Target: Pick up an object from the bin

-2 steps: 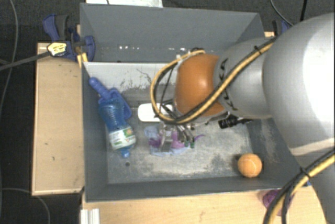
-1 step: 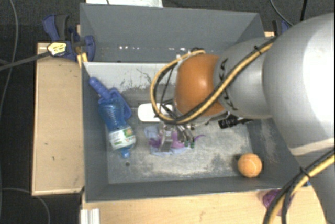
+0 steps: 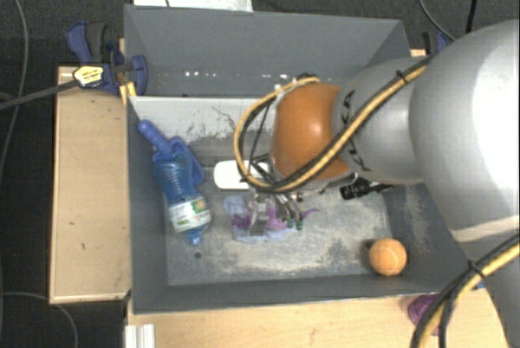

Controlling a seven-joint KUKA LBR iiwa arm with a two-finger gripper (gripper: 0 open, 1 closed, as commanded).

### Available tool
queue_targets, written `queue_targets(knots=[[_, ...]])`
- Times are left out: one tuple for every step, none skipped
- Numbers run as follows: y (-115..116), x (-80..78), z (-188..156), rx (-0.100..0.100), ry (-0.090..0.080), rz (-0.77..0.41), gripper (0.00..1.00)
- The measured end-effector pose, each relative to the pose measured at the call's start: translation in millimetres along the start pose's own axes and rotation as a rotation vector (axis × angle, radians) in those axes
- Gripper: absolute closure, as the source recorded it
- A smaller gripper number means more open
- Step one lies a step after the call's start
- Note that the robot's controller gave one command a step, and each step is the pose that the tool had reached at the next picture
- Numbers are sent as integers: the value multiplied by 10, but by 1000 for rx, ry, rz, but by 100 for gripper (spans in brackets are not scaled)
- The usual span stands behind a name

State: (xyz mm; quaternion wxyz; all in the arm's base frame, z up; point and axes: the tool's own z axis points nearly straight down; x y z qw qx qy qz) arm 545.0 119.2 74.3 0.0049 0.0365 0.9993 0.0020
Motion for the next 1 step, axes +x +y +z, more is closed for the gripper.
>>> queue_targets(knots=[[-3, 11, -138, 1, 4, 1, 100]])
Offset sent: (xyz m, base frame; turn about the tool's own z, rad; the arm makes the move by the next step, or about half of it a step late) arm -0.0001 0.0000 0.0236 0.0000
